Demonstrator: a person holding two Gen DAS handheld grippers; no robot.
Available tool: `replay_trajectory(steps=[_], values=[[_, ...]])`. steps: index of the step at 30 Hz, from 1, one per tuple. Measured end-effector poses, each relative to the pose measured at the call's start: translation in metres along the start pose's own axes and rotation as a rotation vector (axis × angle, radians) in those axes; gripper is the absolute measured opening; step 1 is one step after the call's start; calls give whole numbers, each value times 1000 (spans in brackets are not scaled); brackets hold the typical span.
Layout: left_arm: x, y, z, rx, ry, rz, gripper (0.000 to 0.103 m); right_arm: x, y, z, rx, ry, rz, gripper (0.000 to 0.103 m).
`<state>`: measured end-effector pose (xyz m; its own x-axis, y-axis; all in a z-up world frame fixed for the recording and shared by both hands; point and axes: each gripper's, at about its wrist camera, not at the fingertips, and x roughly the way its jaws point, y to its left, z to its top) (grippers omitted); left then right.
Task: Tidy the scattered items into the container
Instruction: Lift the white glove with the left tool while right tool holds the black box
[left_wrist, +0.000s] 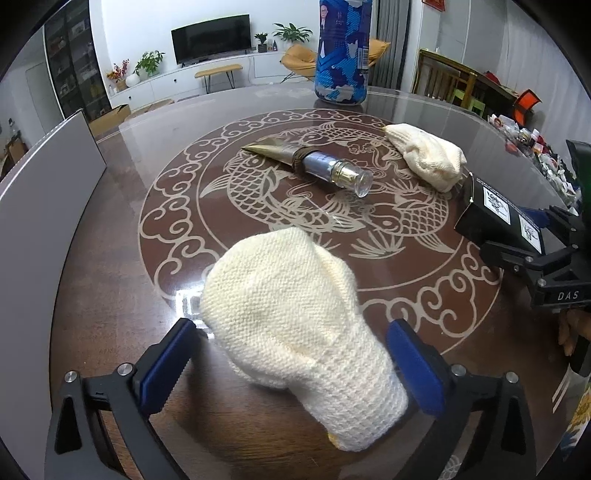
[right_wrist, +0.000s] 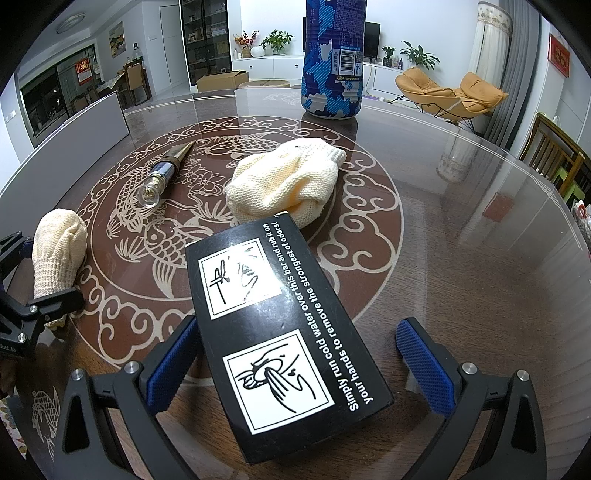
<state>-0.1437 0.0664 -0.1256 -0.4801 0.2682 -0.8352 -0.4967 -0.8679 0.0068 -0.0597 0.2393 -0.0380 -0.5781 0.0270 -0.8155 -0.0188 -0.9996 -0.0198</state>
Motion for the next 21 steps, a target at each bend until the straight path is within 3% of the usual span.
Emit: replay_trajectory(steps=[9,16,21], values=[[-1,3,-4,-5,3,-3,103,-2,1,1,-12,9,14,103],[-11,9,-19,60,21,-43,103,-3,0,12,-82,237,52,103],[-10,10,-13,38,126,-23,103,-10,8,26,-135,304,62,103]])
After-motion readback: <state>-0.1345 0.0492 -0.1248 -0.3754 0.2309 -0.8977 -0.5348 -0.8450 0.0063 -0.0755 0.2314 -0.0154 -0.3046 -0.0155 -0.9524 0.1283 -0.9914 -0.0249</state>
